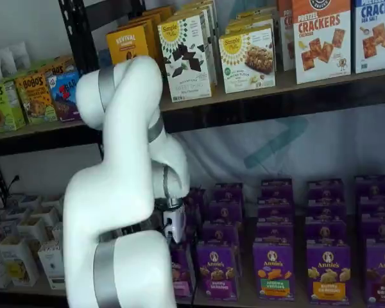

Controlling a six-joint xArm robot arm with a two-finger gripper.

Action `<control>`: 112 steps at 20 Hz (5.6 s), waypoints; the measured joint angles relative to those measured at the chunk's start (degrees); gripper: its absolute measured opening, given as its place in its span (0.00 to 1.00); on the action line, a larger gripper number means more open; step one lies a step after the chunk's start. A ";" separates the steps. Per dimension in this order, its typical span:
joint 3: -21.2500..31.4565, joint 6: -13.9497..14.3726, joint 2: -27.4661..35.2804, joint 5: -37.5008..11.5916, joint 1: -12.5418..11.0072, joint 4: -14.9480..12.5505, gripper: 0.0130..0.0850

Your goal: Pick up the purple box with a pink patch in the middle, on the bottom shelf, the first box from the left

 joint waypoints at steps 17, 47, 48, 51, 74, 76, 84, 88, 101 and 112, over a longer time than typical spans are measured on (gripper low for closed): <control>-3.35 1.01 2.39 -3.28 -0.26 -1.35 1.00; -18.77 9.78 17.44 -1.65 1.62 -8.83 1.00; -19.31 9.72 17.85 -1.40 1.62 -8.77 1.00; -20.91 9.64 19.10 -0.79 1.51 -8.76 1.00; -24.80 9.58 22.57 0.14 1.20 -9.02 0.83; -24.84 9.60 22.58 0.33 1.20 -9.03 0.78; -24.76 10.65 22.53 1.00 1.57 -9.80 0.72; -24.64 10.95 22.59 0.69 1.74 -9.96 0.67; -24.00 11.79 22.45 0.32 1.81 -10.82 0.39; -23.46 13.19 22.28 -0.03 1.84 -12.33 0.22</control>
